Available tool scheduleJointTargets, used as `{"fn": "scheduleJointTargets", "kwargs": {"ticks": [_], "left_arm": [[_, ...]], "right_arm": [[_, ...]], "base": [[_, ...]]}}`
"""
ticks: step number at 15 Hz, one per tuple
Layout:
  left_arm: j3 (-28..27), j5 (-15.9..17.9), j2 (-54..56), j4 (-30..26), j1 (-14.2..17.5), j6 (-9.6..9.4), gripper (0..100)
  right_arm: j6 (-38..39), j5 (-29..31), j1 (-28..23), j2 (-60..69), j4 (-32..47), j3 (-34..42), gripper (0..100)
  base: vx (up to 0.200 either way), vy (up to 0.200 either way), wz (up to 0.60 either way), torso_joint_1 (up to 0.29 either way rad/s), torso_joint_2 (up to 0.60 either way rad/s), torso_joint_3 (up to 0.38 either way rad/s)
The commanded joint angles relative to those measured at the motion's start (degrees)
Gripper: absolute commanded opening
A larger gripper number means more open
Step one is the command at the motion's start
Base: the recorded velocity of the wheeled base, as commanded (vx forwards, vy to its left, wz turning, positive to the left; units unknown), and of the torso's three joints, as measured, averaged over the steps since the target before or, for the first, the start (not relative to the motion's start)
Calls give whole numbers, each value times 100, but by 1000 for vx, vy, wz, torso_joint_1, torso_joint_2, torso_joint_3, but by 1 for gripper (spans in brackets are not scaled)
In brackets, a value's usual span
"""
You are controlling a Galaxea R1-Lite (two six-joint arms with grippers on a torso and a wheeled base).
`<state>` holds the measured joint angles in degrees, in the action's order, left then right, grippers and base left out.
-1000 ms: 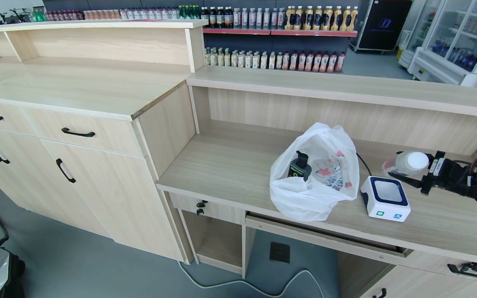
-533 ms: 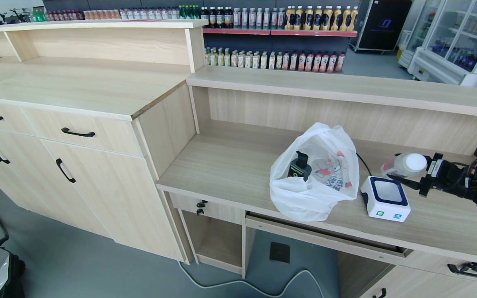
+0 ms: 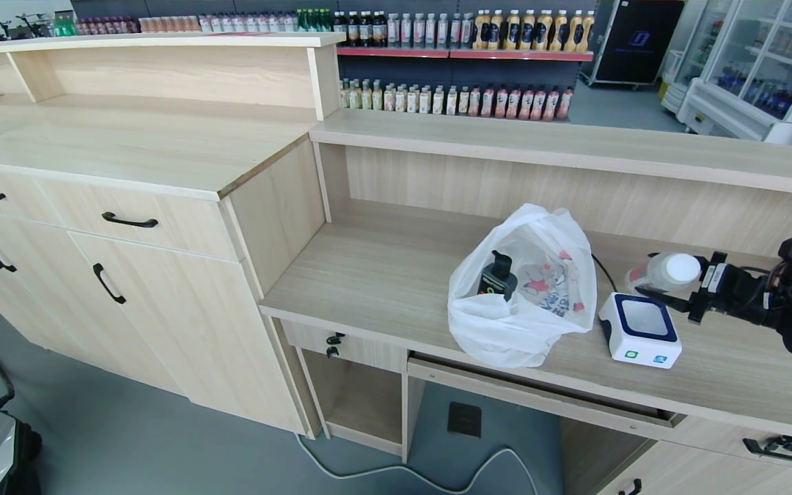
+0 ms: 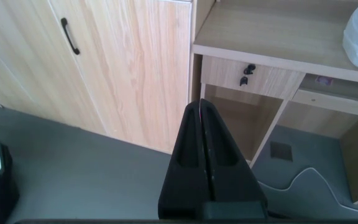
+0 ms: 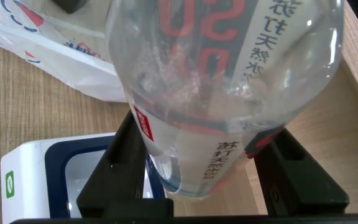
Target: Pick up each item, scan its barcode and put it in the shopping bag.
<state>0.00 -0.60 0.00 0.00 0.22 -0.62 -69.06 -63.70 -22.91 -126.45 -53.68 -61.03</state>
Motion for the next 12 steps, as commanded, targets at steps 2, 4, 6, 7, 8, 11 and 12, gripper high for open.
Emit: {"fn": "scheduleJointTargets", "kwargs": {"ticks": [2,4,6,7,8,11,12], "left_arm": [[0,-2,0,0,4,1,0],[0,-2,0,0,4,1,0],[0,-2,0,0,4,1,0],[0,-2,0,0,4,1,0],[0,-2,0,0,4,1,0],[0,-2,0,0,4,1,0],[0,-2,0,0,4,1,0]], "right_arm": [[-11,6,-3,-46,-3,-41,0],[-20,6,5,-64,-3,-67,0],[-20,15,5,-64,-3,-59,0],[-20,6,5,-81,-3,-32,0],[-20,15,5,-90,-3,-32,0],[-11,15,-3,-99,-3,-67,0],[-2,15,-3,-108,-3,-67,0]], "base": [[0,0,0,0,0,0],[0,0,0,0,0,0],[0,0,0,0,0,0],[0,0,0,0,0,0],[0,0,0,0,0,0],[0,0,0,0,0,0],[0,0,0,0,0,0]]}}
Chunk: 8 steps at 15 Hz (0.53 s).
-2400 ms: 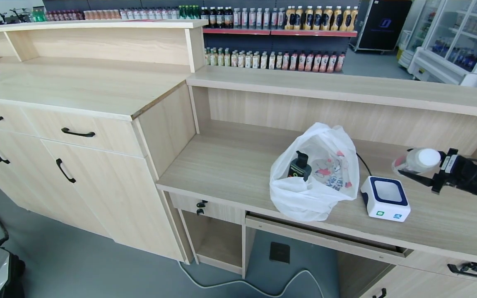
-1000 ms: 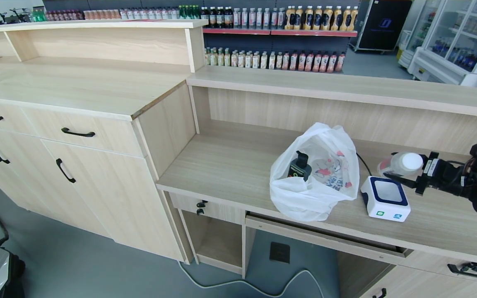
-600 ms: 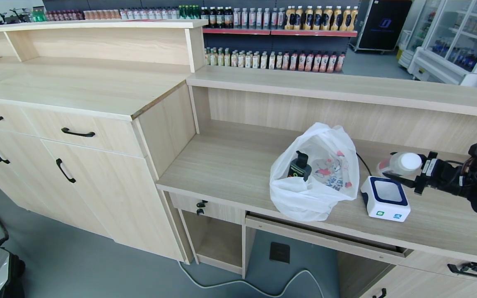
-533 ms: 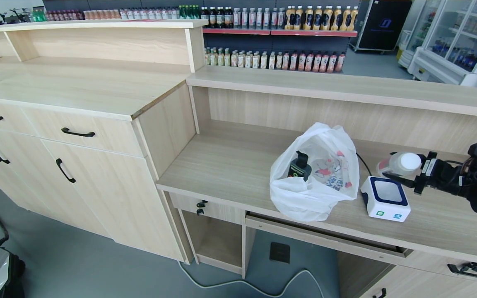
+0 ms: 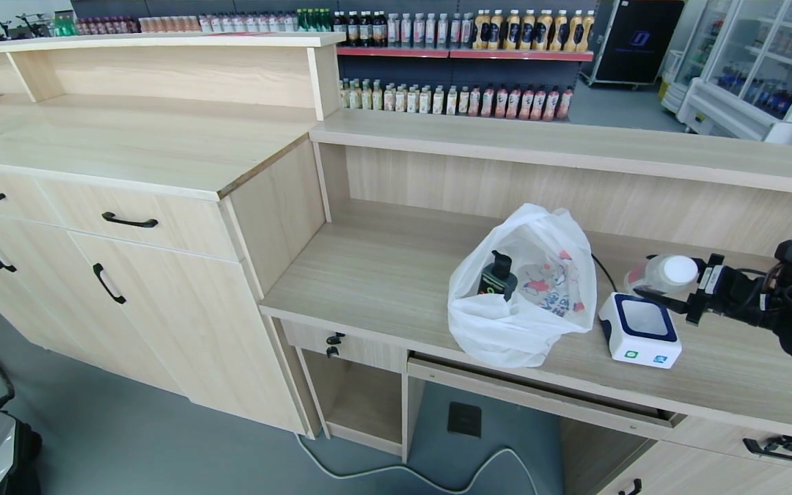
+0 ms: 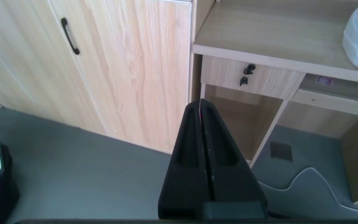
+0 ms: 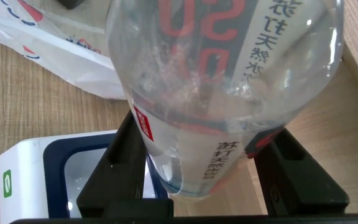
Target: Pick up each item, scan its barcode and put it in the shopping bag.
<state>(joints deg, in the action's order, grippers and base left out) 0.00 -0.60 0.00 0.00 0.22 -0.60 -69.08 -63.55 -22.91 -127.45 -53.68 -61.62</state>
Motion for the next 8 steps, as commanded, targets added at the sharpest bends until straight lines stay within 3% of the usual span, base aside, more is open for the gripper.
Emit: {"fn": "scheduleJointTargets", "kwargs": {"ticks": [1,6,8], "left_arm": [[0,-2,0,0,4,-2,0],[0,-2,0,0,4,-2,0],[0,-2,0,0,4,-2,0]], "right_arm": [[0,0,-3,-16,-3,-8,0],[35,0,23,63,-3,-87,0],[554,18,67,432,6,-201,0]], "base": [[0,0,0,0,0,0],[0,0,0,0,0,0],[0,0,0,0,0,0]]}}
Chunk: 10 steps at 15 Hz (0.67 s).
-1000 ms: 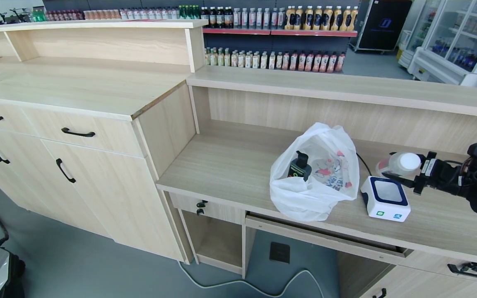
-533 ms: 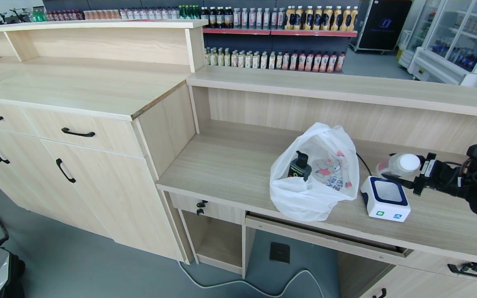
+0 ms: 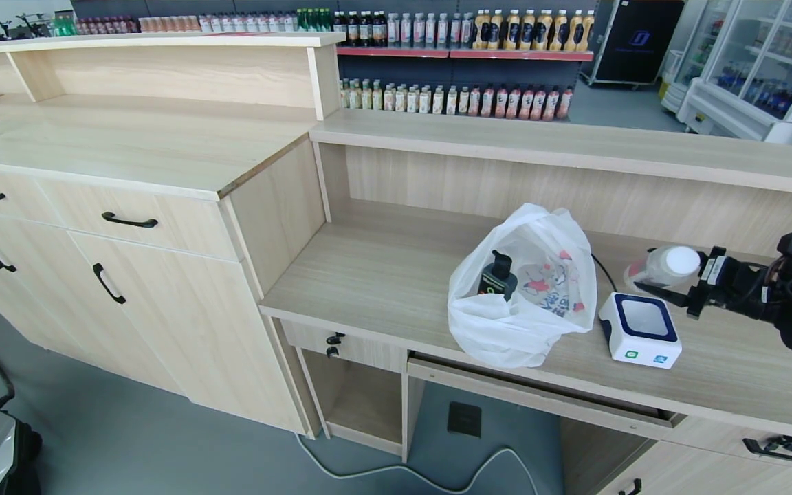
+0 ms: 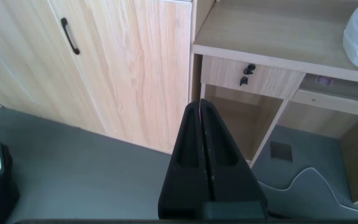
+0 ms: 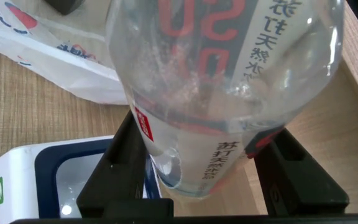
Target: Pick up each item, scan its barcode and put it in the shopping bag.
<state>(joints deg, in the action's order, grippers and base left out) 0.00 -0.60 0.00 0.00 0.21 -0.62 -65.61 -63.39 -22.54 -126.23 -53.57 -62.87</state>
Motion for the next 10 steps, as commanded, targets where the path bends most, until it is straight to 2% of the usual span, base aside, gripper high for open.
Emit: {"fn": "scheduleJointTargets", "kwargs": {"ticks": [1,3,5,6,7,8,10], "left_arm": [[0,-2,0,0,6,1,0],[0,-2,0,0,6,1,0],[0,-2,0,0,6,1,0],[0,-2,0,0,6,1,0],[0,-2,0,0,6,1,0],[0,-2,0,0,6,1,0],[0,-2,0,0,6,1,0]], "right_arm": [[778,99,30,617,-5,-77,0],[2729,1118,30,1382,22,-15,0],[4337,2859,92,1822,224,20,0],[4768,3764,162,1892,505,29,0],[4873,4036,162,1953,742,126,0],[4847,4063,162,2076,839,363,0],[4794,4089,127,2331,276,1110,0]], "base": [[0,0,0,0,0,0],[0,0,0,0,0,0],[0,0,0,0,0,0],[0,0,0,0,0,0],[0,0,0,0,0,0],[0,0,0,0,0,0],[0,0,0,0,0,0]]}}
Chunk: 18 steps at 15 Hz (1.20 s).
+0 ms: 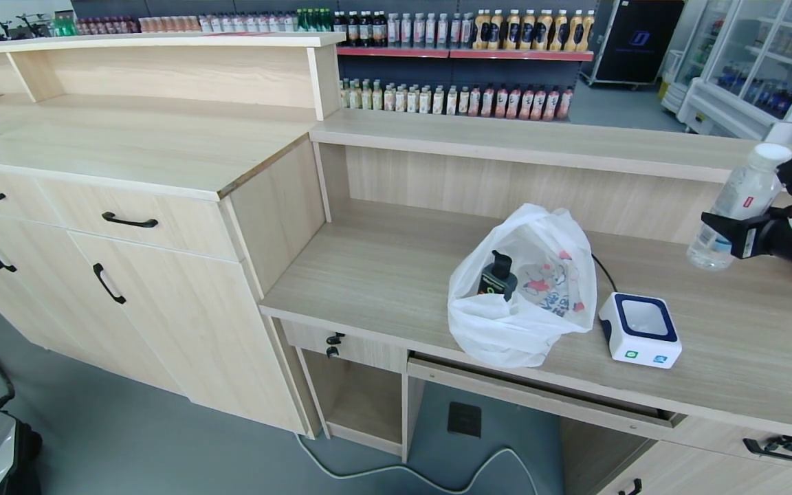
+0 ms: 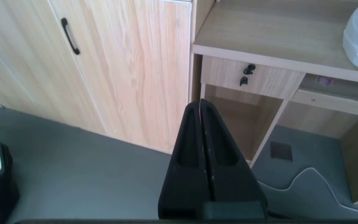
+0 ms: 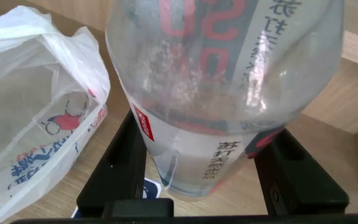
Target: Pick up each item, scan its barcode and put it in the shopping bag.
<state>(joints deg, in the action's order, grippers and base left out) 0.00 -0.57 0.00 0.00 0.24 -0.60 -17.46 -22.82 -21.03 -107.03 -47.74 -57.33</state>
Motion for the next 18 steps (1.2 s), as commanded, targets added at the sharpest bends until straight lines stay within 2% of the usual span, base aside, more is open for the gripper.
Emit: {"fn": "scheduleJointTargets", "kwargs": {"ticks": [1,3,6,7,10,11,13,15,18], "left_arm": [[0,-4,0,0,2,-2,0],[0,-4,0,0,2,-2,0],[0,-4,0,0,2,-2,0],[0,-4,0,0,2,-2,0],[0,-4,0,0,2,-2,0],[0,-4,0,0,2,-2,0],[0,-4,0,0,2,-2,0],[0,-4,0,0,2,-2,0],[0,-4,0,0,2,-2,0]], "right_arm": [[-65,102,-33,464,-746,873,0],[-214,542,-15,552,-1141,1137,0],[-575,814,-15,578,-1018,1128,0],[-671,911,11,570,-1009,1110,0],[-82,1640,407,447,-1036,847,0],[322,1588,521,367,-1036,697,0],[1104,814,591,86,-886,389,0],[1245,472,609,-274,-781,240,0],[1544,463,793,-881,-719,-155,0]], "base": [[0,0,0,0,0,0],[0,0,0,0,0,0],[0,0,0,0,0,0],[0,0,600,2,2,2],[0,0,600,2,2,2],[0,0,0,0,0,0],[0,0,0,0,0,0],[0,0,0,0,0,0],[0,0,0,0,0,0]]}}
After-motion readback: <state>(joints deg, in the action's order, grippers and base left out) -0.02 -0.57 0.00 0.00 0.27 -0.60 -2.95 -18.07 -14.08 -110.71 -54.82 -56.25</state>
